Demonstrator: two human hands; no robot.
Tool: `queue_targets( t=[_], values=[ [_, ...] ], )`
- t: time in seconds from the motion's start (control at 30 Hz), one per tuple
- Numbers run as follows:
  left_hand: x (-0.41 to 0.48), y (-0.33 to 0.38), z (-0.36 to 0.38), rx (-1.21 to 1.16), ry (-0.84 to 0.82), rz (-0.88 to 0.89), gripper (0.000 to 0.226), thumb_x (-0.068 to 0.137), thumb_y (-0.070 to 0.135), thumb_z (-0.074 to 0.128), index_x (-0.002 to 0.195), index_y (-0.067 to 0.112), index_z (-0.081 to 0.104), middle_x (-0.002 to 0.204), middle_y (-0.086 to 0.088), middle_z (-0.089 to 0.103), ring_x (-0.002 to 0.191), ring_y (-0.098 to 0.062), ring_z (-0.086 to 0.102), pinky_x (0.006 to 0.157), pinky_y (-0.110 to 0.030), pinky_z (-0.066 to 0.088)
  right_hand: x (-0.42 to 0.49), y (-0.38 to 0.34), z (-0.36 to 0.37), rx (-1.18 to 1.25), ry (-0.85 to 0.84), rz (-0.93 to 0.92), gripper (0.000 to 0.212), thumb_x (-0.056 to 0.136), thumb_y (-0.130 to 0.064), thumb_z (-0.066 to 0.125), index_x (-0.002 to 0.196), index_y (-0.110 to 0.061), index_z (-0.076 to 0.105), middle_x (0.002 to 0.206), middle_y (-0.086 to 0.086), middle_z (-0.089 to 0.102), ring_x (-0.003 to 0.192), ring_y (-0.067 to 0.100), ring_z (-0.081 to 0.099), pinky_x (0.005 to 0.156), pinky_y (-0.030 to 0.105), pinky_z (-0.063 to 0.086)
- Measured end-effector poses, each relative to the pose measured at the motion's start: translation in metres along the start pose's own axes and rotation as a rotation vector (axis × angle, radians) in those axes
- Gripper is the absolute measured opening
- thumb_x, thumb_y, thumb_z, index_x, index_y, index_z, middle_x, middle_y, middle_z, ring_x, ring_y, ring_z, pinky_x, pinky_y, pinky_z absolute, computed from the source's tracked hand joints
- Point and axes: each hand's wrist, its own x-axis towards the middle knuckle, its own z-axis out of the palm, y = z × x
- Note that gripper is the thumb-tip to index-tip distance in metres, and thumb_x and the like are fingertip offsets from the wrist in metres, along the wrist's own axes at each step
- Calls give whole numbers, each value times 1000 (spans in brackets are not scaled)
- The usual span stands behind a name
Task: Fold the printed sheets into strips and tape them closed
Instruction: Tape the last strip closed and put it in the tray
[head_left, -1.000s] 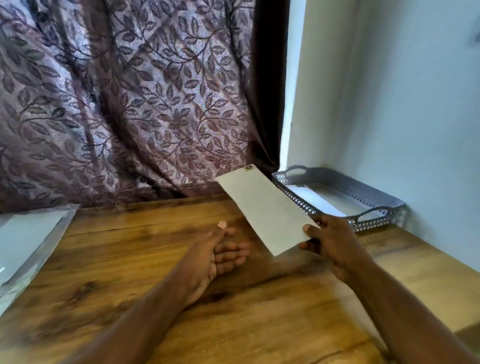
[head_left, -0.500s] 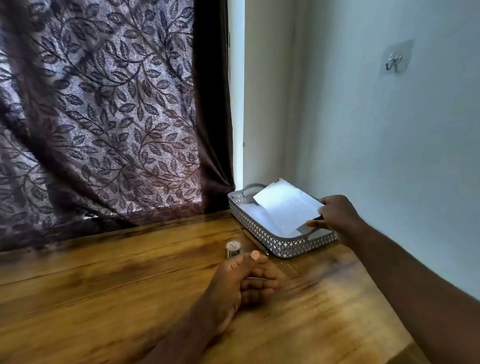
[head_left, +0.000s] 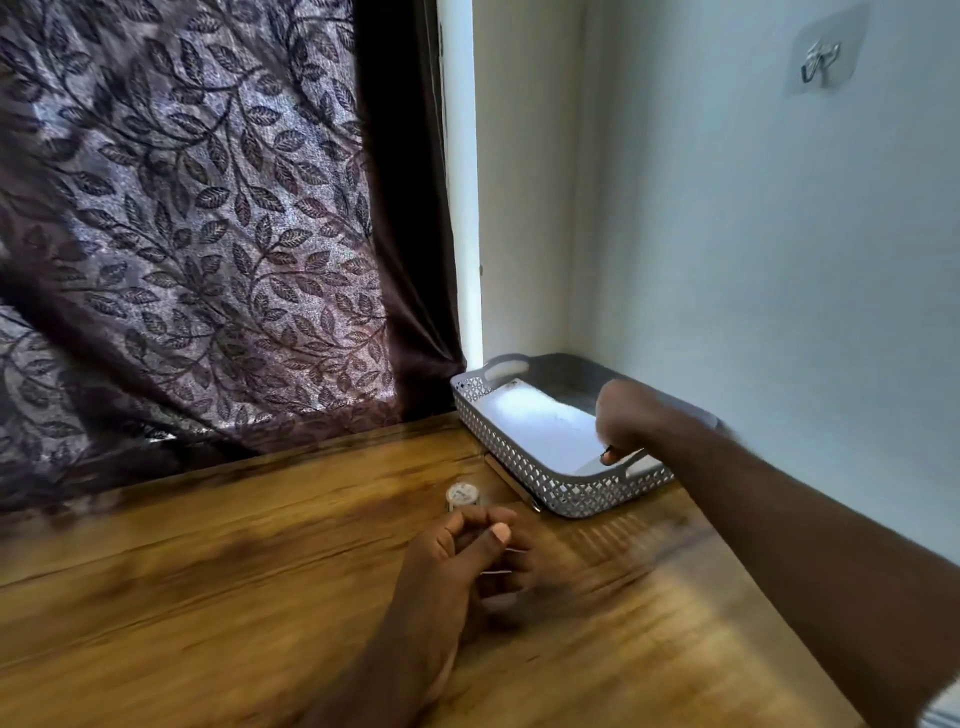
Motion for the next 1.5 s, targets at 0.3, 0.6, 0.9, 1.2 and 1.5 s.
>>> queue_targets(
  t=[0.3,0.6,0.9,1.2,1.5],
  values=[
    [12,-2,-12,319,340,273,22,92,-1,66,97,20,72,79,7,74,67,-4,63,67,-27,50,-16,-23,25,-234,110,-354,31,103,-38,50,93,-12,65,109,14,70,100,32,62,77,35,44],
    [18,0,-14,538,402,264,27,87,8,74,104,28,64,89,7,67,72,1,60,66,-15,44,-54,-35,64,-419,113,-544,46,97,-28,53,142,-21,47,121,10,56,107,34,61,83,41,48],
    [28,-1,-16,909,374,198,56,84,25,77,135,25,54,123,8,64,110,-11,62,92,-25,47,-62,-46,75,-627,288,-522,44,98,-22,48,142,-16,47,139,13,51,119,35,58,94,46,45],
    [48,-1,-21,1245,308,228,51,97,26,51,146,22,40,139,-4,58,127,-27,53,102,-41,45,-92,-49,124,-479,221,-759,28,100,-14,44,126,-9,53,131,11,52,105,32,65,86,43,54],
    [63,-4,-28,1322,345,245,35,95,32,58,130,34,55,129,3,60,113,-22,60,90,-36,49,-81,-48,131,-598,230,-596,27,99,-6,40,119,-3,57,122,19,58,103,34,65,79,42,53]
  ],
)
